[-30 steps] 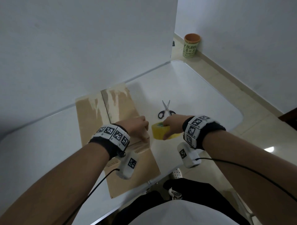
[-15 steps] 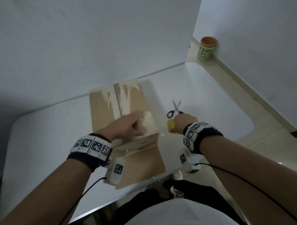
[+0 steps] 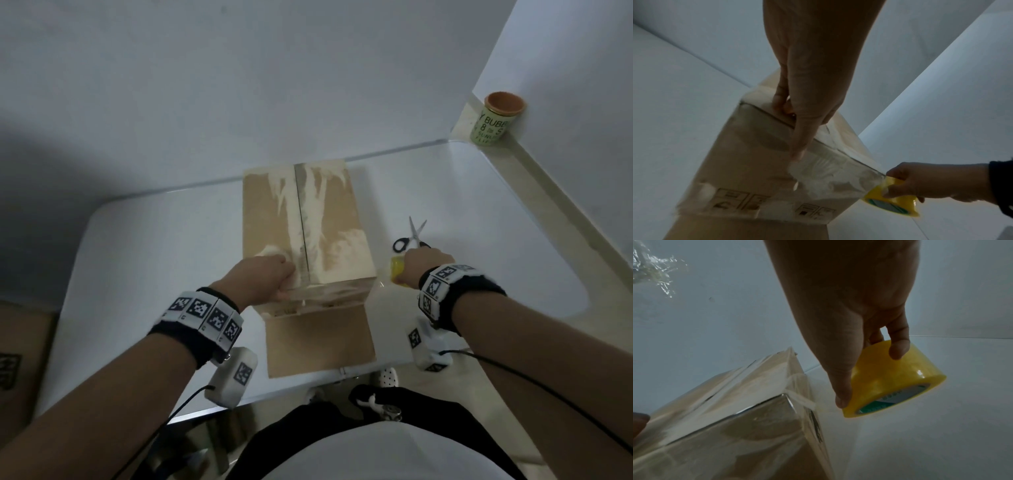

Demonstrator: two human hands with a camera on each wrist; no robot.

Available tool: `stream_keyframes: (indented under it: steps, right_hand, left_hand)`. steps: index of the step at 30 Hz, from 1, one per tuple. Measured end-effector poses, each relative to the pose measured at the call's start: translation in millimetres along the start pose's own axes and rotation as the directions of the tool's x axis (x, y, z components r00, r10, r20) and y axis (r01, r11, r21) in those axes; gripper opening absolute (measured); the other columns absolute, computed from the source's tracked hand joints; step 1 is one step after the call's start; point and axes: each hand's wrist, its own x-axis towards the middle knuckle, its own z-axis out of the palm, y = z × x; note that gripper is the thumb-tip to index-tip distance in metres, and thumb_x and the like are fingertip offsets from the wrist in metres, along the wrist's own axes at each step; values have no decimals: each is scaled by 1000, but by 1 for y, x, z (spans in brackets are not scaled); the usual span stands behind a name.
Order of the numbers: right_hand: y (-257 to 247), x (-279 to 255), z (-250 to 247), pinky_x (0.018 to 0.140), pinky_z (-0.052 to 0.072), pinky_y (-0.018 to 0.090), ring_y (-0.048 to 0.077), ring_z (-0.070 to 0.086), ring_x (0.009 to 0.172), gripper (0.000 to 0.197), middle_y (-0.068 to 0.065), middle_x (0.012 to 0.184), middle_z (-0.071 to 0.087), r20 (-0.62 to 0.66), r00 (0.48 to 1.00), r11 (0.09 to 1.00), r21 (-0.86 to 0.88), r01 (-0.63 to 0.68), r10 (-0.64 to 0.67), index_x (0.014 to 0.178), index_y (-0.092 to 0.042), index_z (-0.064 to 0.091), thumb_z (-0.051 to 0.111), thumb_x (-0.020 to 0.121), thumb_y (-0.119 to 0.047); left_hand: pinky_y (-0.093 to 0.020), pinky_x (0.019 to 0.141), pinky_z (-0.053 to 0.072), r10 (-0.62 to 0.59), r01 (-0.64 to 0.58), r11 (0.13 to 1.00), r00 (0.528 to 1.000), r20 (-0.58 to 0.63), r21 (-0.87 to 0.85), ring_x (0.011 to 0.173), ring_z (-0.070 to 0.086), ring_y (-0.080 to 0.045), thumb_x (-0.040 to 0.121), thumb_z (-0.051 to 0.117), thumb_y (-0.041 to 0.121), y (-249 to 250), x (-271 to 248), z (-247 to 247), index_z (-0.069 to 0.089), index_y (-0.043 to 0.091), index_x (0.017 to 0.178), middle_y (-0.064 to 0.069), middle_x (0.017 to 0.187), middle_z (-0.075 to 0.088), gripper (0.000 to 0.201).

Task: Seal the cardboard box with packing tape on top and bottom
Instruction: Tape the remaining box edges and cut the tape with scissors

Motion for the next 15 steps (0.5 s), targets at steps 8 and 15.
stream_keyframes:
  steps: [8, 15]
  right_hand:
    - [12, -6, -3, 57, 40, 27, 23, 55, 75, 52, 10, 98, 63, -17, 999, 998, 59, -29, 30, 117, -2, 58, 53, 87, -44]
    - [26, -12, -3, 61, 43, 30, 23, 54, 76, 42, 7, 88, 57, -18, 1000, 998, 70, -5, 6, 107, -10, 61, 59, 85, -46]
  left_hand:
    - [-32, 65, 34, 266, -267, 964, 963, -40, -16, 84, 50, -22, 94, 53, 28, 67, 59, -34, 55, 11, 96, -7, 102, 55, 17]
    - [-30, 63, 29, 319, -330, 939, 941, -109, -100, 73, 41, -20, 86, 62, 21, 75, 83, -26, 41, 16, 77, -1, 79, 45, 24]
